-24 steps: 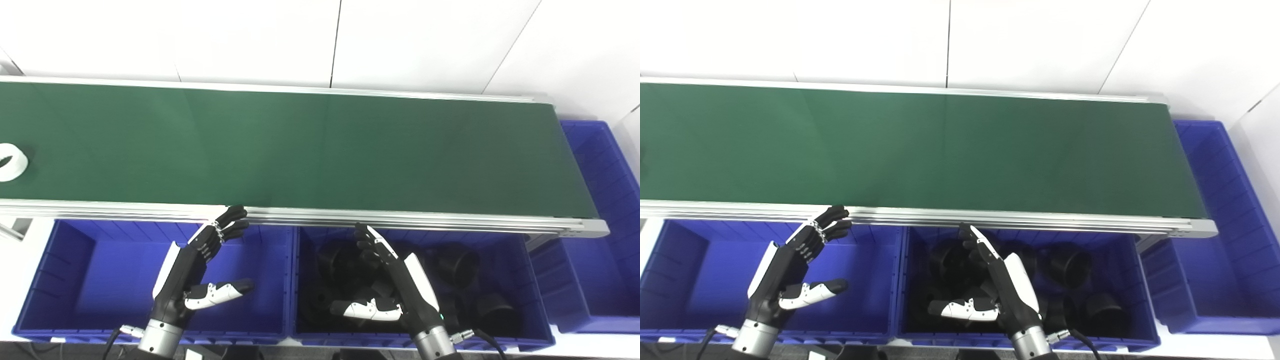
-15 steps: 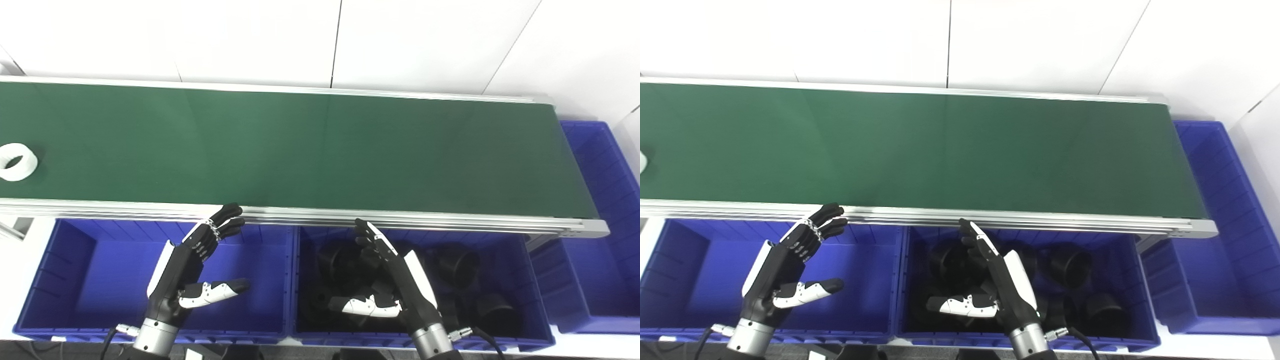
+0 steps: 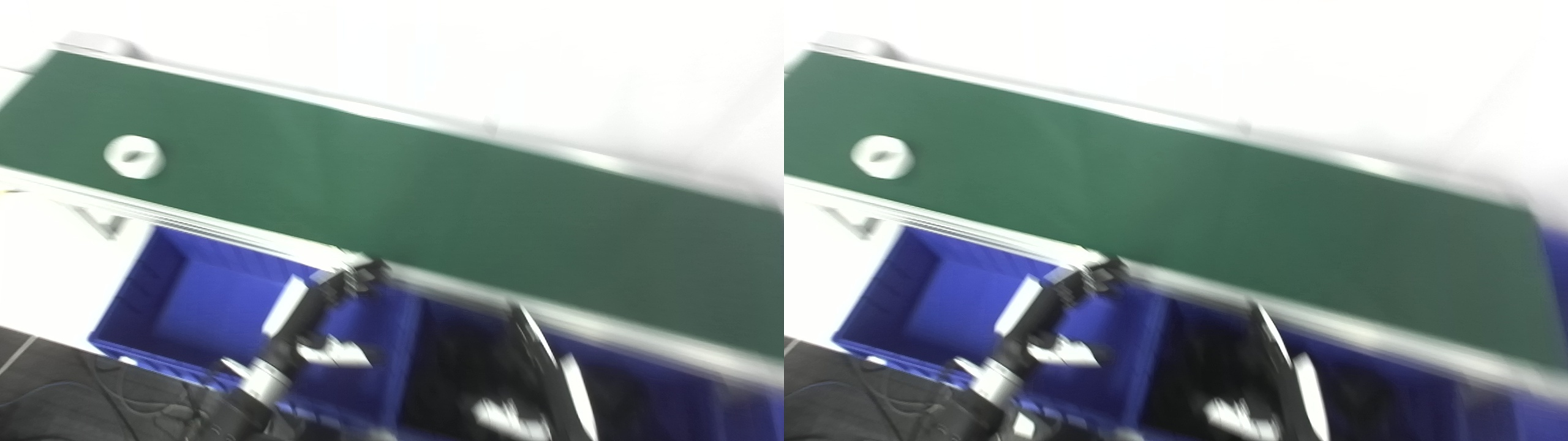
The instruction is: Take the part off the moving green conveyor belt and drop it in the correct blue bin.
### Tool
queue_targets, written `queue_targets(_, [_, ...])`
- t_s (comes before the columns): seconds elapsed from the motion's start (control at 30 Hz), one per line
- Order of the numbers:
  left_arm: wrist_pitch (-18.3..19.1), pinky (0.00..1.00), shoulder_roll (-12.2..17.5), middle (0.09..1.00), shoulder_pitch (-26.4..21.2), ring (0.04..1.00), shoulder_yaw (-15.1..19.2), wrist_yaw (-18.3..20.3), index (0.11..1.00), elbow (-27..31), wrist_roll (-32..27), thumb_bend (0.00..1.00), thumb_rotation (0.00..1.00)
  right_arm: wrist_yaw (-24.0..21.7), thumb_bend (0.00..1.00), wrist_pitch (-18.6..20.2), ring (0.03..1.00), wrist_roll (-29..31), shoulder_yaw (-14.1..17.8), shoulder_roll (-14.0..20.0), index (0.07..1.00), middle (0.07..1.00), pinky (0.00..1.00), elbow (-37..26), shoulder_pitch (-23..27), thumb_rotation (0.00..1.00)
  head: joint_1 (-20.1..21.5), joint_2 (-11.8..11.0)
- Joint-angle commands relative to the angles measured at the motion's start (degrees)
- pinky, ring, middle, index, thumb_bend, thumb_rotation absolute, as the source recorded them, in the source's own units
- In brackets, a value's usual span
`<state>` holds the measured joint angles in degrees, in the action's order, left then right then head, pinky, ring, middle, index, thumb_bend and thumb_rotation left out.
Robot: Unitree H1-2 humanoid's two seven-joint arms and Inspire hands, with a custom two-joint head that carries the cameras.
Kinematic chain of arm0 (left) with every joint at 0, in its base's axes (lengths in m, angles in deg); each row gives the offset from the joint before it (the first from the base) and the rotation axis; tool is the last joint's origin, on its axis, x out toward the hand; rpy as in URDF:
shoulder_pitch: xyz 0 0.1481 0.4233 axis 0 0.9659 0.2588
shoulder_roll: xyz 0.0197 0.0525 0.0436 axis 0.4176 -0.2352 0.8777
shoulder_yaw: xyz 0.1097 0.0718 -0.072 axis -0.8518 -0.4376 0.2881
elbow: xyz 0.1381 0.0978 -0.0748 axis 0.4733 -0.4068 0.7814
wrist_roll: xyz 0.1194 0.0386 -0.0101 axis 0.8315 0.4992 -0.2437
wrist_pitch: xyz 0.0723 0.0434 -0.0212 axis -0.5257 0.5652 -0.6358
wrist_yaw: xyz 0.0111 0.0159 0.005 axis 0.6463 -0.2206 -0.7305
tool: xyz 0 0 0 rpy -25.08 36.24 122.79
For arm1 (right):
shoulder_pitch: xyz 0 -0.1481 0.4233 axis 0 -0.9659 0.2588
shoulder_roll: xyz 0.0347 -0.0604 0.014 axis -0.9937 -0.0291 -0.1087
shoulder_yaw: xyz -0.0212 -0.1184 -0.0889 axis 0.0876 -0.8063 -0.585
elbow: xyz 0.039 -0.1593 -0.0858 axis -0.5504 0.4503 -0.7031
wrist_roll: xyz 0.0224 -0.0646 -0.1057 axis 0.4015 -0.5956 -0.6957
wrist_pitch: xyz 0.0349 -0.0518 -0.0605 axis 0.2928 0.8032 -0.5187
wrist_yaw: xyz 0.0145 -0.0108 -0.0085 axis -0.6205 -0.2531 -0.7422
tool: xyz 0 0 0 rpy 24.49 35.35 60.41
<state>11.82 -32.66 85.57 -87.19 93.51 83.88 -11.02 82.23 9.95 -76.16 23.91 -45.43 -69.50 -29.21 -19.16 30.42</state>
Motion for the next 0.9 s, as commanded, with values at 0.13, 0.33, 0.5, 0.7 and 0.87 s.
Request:
queue_targets(0.13, [-1.5,0.67,0.8,0.805,-1.6,0.76,-1.7,-3.8,0.778,-1.0,1.0,1.0,0.29,1.0,0.87,-4.5,0.895,0.2,0.3,-0.4,0.953,0.914,0.86,0.9,1.1,0.25,-0.2,-1.5])
queue_targets(0.33, [-1.5,0.65,2.1,0.803,-3.0,0.753,-3.3,-6.4,0.765,-2.9,1.6,1.0,0.31,1.5,0.86,-4.4,0.895,-0.8,0.1,-0.9,0.95,0.91,0.86,2.5,2.1,0.25,0.4,-3.3])
queue_targets(0.5, [-1.5,0.64,3.1,0.799,-3.4,0.745,-4.2,-7.6,0.76,-3.4,1.4,1.0,0.3,2.0,0.86,-4.7,0.887,-0.9,-0.1,-1.4,0.947,0.91,0.85,2.9,2.3,0.22,1.3,-3.8])
queue_targets(0.7, [-1.5,0.64,3.9,0.803,-3.3,0.748,-4.6,-7.8,0.759,-2.7,0.8,1.0,0.28,2.2,0.88,-4.6,0.879,-1.3,-0.4,-1.8,0.942,0.902,0.83,2.2,1.9,0.23,2.2,-3.5])
queue_targets(0.87, [-1.5,0.64,4.3,0.803,-3.1,0.748,-5.0,-8.5,0.762,-2.3,1.0,1.0,0.3,2.9,0.89,-6.3,0.868,-1.2,-0.5,-1.8,0.929,0.894,0.8,2.9,2.1,0.26,2.3,-3.4])
